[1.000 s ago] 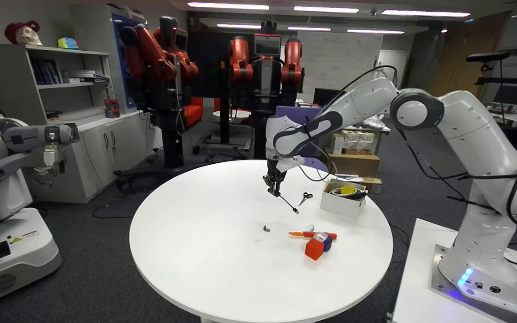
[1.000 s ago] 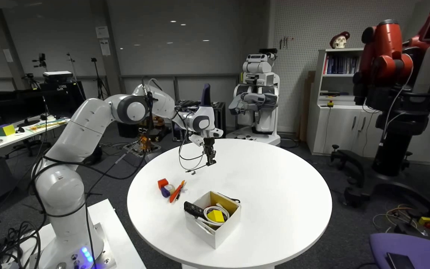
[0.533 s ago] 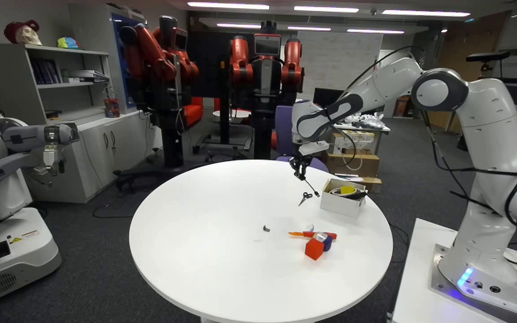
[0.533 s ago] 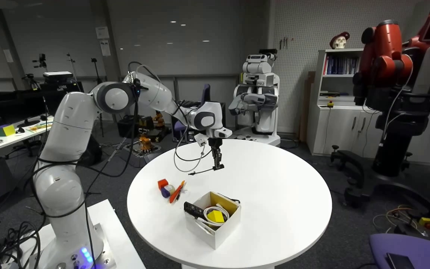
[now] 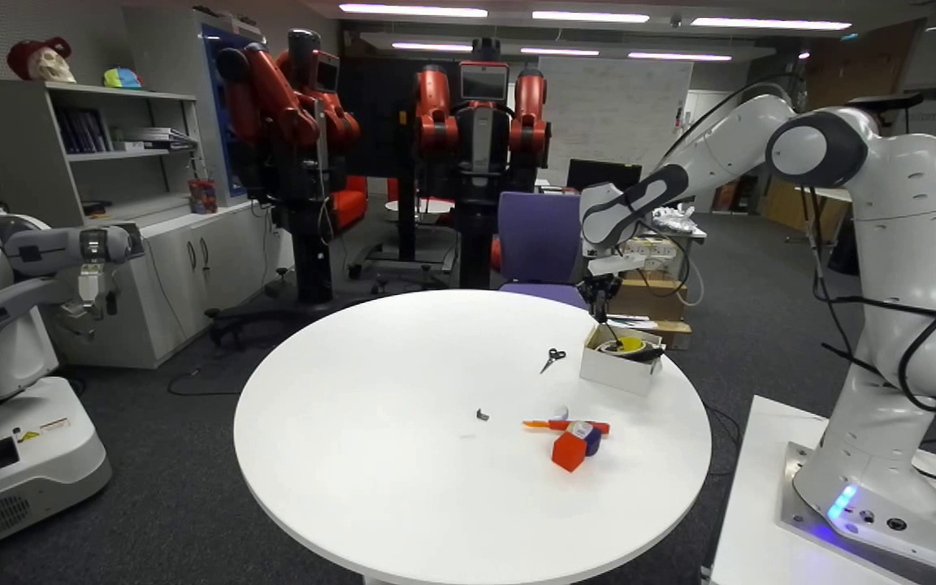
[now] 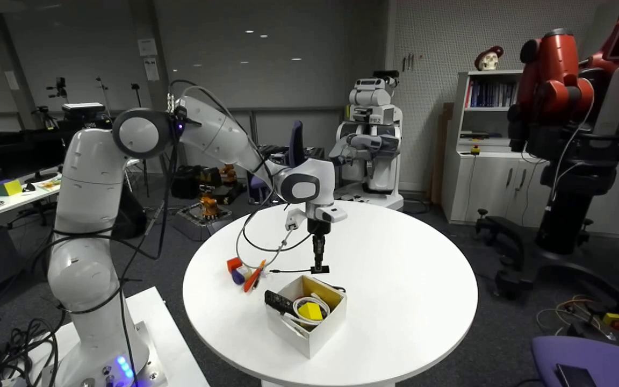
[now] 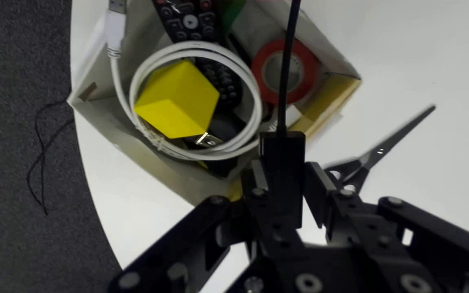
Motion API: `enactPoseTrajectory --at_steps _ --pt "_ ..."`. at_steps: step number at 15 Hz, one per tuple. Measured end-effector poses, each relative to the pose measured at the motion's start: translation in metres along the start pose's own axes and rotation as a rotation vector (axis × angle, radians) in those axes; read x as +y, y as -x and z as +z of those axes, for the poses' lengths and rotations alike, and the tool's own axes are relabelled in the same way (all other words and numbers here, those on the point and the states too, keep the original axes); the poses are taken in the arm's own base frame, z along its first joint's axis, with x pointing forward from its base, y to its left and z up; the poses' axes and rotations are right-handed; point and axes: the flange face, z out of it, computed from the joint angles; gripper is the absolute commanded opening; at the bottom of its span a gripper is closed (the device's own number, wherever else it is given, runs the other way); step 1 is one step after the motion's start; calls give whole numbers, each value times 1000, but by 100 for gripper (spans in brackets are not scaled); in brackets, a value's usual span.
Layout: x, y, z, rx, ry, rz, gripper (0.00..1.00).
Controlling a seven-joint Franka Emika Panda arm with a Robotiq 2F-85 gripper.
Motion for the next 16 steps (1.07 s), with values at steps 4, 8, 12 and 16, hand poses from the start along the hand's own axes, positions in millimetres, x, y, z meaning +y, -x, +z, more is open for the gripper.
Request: enactPoseTrajectory --at_steps 4,8,12,16 --pt "43 -2 19 -41 19 90 7" --pt "56 -2 30 -67 33 166 55" --pt "49 0 29 -68 32 188 84" --pt "33 7 14 -52 8 162 100"
